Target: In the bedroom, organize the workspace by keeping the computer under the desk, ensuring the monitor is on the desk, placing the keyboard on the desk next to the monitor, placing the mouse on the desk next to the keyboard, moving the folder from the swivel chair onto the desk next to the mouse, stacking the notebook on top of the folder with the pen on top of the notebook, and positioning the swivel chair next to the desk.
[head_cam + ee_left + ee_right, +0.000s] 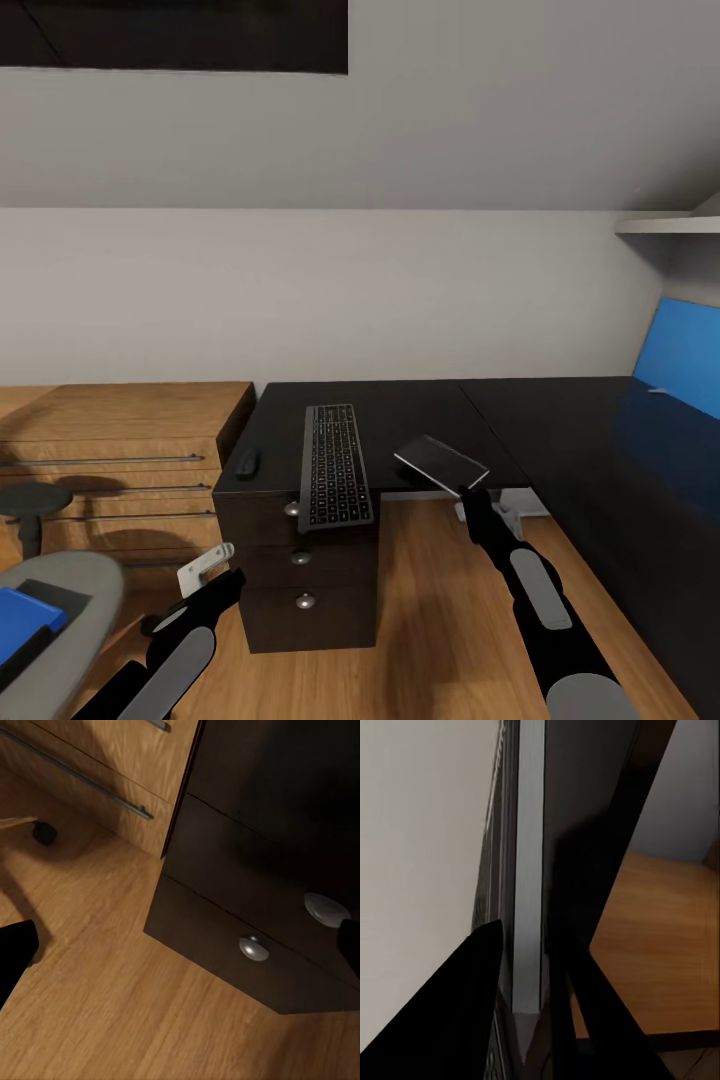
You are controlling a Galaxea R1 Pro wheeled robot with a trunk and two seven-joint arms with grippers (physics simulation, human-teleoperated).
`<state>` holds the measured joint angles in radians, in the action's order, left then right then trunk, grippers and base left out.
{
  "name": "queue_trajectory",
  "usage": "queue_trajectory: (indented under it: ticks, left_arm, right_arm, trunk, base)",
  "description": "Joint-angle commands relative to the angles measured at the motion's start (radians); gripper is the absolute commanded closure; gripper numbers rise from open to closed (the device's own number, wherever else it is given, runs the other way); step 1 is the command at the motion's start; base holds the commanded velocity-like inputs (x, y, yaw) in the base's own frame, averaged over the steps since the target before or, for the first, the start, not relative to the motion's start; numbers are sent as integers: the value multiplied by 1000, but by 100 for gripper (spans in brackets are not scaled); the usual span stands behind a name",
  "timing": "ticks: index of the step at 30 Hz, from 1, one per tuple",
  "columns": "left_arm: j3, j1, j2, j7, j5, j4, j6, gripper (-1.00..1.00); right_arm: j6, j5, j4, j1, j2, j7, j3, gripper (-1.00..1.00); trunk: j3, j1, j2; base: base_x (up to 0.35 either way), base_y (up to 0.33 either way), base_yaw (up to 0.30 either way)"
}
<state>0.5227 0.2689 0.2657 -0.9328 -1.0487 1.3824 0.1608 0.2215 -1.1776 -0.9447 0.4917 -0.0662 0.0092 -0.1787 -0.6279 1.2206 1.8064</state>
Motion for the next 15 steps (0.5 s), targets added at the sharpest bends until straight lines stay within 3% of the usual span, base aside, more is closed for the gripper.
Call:
queue_trajectory:
  ticks: [1, 15]
  left_arm:
    - [2, 1, 1, -6, -2, 1, 5, -100]
    - [2, 1, 0, -6, -1, 1, 5, -100]
  right_arm:
    - [7, -8, -1, 1, -1, -2, -4, 100]
    - [7, -8, -2, 1, -1, -25, -4, 100]
  trunk:
    - [-1, 0, 1]
    - [-1, 0, 1]
  base:
    - [0, 0, 0]
    - [0, 0, 0]
